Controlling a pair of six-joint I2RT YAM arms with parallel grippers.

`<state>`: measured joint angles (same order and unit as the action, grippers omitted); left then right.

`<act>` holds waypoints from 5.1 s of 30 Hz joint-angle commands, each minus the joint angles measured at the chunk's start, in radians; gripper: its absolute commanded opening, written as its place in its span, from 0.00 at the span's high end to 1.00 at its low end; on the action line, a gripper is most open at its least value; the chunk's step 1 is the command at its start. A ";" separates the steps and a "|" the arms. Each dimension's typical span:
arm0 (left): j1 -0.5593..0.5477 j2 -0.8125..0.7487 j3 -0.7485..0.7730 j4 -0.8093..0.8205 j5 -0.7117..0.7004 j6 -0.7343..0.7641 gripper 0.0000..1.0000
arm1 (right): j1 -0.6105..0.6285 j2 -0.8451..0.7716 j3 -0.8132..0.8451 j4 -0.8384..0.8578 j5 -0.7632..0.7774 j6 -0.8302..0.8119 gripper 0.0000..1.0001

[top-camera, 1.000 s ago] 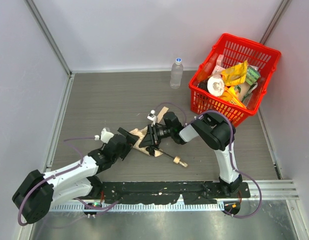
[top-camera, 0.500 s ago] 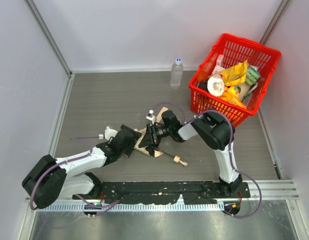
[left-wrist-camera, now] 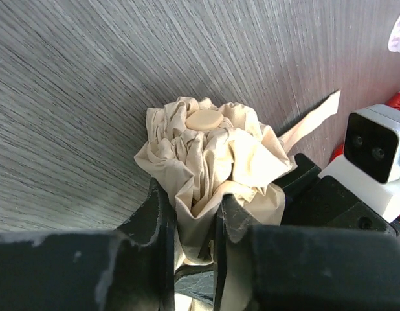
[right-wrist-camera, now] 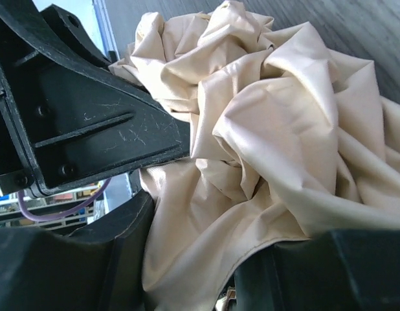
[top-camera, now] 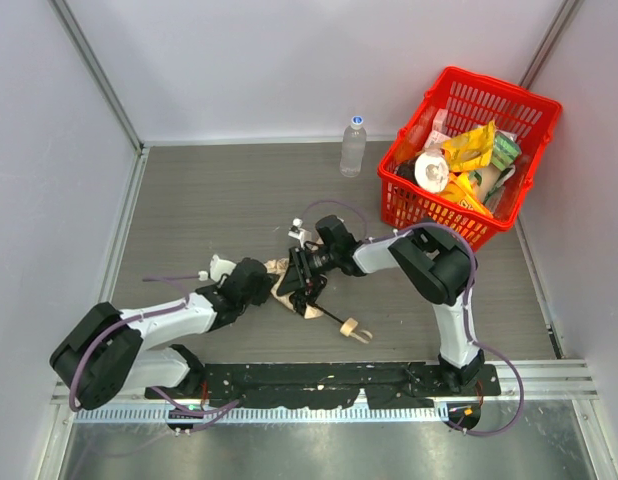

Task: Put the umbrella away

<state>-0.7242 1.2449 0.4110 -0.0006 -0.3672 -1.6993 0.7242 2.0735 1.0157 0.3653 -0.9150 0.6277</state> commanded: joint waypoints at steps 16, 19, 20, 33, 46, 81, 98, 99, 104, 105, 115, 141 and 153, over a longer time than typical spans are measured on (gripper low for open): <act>0.003 -0.088 -0.043 -0.252 0.079 0.107 1.00 | 0.194 -0.455 -0.154 -0.180 0.782 -0.465 0.36; 0.003 -0.061 -0.017 -0.292 0.094 0.105 1.00 | 0.274 -0.515 -0.192 -0.123 0.860 -0.566 0.34; 0.002 -0.047 -0.012 -0.294 0.103 0.101 1.00 | 0.285 -0.524 -0.198 -0.109 0.884 -0.580 0.34; 0.003 0.022 0.061 -0.403 0.148 0.067 1.00 | 0.543 -0.325 -0.183 -0.046 1.310 -0.816 0.34; 0.003 0.067 0.061 -0.375 0.172 0.067 1.00 | 0.586 -0.203 -0.175 -0.078 1.433 -0.714 0.99; 0.066 -0.483 -0.321 0.203 0.143 0.320 0.00 | 0.110 0.043 -0.243 0.156 0.147 0.148 0.99; 0.065 -0.096 -0.127 0.022 0.073 0.067 0.21 | 0.080 0.201 -0.272 0.728 -0.019 0.599 0.99; 0.065 -0.098 -0.126 0.008 0.059 0.082 0.23 | 0.080 0.201 -0.260 0.719 -0.028 0.598 0.99; 0.065 -0.088 -0.152 0.057 0.047 0.121 0.39 | 0.081 0.186 -0.229 0.624 -0.067 0.532 0.99; 0.066 -0.081 -0.165 0.089 0.051 0.122 0.43 | 0.081 0.186 -0.221 0.617 -0.080 0.530 0.99; 0.066 -0.007 -0.198 0.188 0.093 0.135 0.95 | 0.083 0.056 -0.108 -0.001 0.014 0.056 0.93; 0.065 -0.073 -0.195 0.123 0.134 0.198 1.00 | 0.204 -0.250 0.147 -0.497 0.766 -0.467 0.31; 0.066 -0.127 -0.202 0.125 0.117 0.243 1.00 | 0.150 -0.121 -0.052 -0.244 0.532 -0.220 0.73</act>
<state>-0.6533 1.1309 0.2237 0.2268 -0.2554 -1.5444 0.8757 1.8599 1.0393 0.1116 -0.3035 0.3161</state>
